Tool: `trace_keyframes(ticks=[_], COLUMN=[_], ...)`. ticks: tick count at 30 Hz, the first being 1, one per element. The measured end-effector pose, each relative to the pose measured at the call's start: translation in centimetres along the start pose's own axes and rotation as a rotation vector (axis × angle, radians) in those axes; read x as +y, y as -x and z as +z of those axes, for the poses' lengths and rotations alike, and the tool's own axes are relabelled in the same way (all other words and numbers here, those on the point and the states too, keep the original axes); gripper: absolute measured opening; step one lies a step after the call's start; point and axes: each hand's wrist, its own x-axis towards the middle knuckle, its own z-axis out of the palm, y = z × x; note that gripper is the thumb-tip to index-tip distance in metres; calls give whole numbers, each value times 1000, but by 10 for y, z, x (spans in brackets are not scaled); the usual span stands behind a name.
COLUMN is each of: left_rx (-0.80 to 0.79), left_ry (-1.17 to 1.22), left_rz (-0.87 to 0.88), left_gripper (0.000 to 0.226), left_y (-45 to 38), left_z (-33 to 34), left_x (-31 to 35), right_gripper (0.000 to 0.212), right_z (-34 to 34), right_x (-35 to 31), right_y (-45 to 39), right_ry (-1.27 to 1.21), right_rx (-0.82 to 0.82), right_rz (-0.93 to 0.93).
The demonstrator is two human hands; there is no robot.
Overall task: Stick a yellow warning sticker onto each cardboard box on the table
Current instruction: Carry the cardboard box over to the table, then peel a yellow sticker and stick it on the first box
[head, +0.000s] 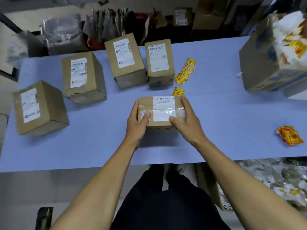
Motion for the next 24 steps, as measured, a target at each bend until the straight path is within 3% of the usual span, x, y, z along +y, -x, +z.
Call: trace_keyframes(ticks=[7,12,15,17,20,24], left_rx=[-26,-5,49,67,-54,-188], left_ry=[15,-161,-419,-640,-964,-1240], left_rz=[-51,-24,73,240,479,509], left_gripper=[64,63,62,61,61,72], left_y=[-34,-32,-33,-33,-44,-58], left_z=[4,13,4,3,21,45], left_x=[-12,-8,-7,-4,10,11], right_gripper=[83,83,76,66,47,38], right_z=[10,1,0,-5,-22,-36], right_x=[11,17,20,21,22,33], right_y=[-38,-43,-40,-41,-64,-103], right_ry=[121,156,145,112,94,301], right_rx=[-37,-52,-75,-41,80,92], right_rz=[-4,-24,-45,-47,28,50])
